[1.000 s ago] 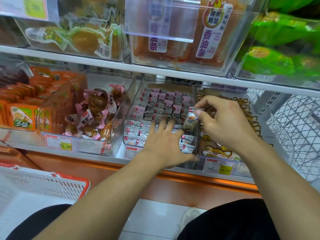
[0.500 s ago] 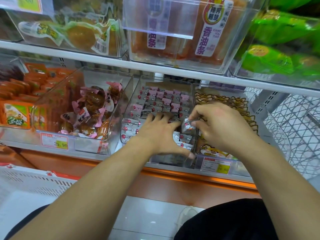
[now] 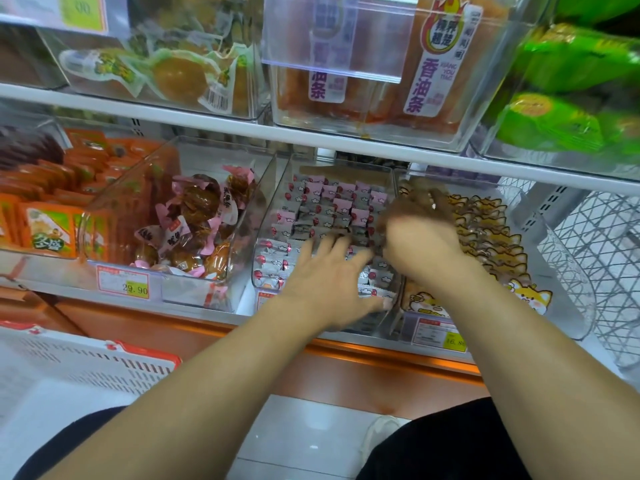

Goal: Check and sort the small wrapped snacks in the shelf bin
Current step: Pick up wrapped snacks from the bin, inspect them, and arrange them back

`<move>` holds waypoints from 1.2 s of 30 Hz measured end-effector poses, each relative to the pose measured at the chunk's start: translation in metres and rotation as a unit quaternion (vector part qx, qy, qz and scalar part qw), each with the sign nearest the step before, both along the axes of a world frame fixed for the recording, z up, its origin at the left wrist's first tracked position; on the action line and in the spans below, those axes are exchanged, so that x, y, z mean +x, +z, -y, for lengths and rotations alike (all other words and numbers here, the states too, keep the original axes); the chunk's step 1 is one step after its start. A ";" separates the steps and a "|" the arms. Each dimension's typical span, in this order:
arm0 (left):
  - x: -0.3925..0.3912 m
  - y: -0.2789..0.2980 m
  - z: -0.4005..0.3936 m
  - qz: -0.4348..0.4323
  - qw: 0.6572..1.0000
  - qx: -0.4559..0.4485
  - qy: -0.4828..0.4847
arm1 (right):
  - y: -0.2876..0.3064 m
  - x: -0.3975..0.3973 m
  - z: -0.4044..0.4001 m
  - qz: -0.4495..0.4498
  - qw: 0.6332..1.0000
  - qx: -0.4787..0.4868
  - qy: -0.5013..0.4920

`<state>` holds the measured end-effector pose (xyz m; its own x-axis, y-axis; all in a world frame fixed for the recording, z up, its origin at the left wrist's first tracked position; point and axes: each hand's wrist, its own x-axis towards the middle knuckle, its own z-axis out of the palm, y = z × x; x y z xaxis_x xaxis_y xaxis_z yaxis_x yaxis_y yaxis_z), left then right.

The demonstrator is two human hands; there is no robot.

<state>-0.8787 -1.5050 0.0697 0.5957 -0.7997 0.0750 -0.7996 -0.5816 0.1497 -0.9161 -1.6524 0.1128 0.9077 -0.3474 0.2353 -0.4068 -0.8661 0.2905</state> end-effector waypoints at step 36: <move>-0.027 0.035 -0.136 -0.374 0.816 -0.423 0.123 | 0.015 -0.047 -0.086 0.183 0.538 0.811 0.139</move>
<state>-0.9060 -1.3691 0.1046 0.8629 -0.4991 0.0798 -0.1743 -0.1457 0.9738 -0.9627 -1.5665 0.1274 0.9738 -0.2273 0.0080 0.0312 0.0986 -0.9946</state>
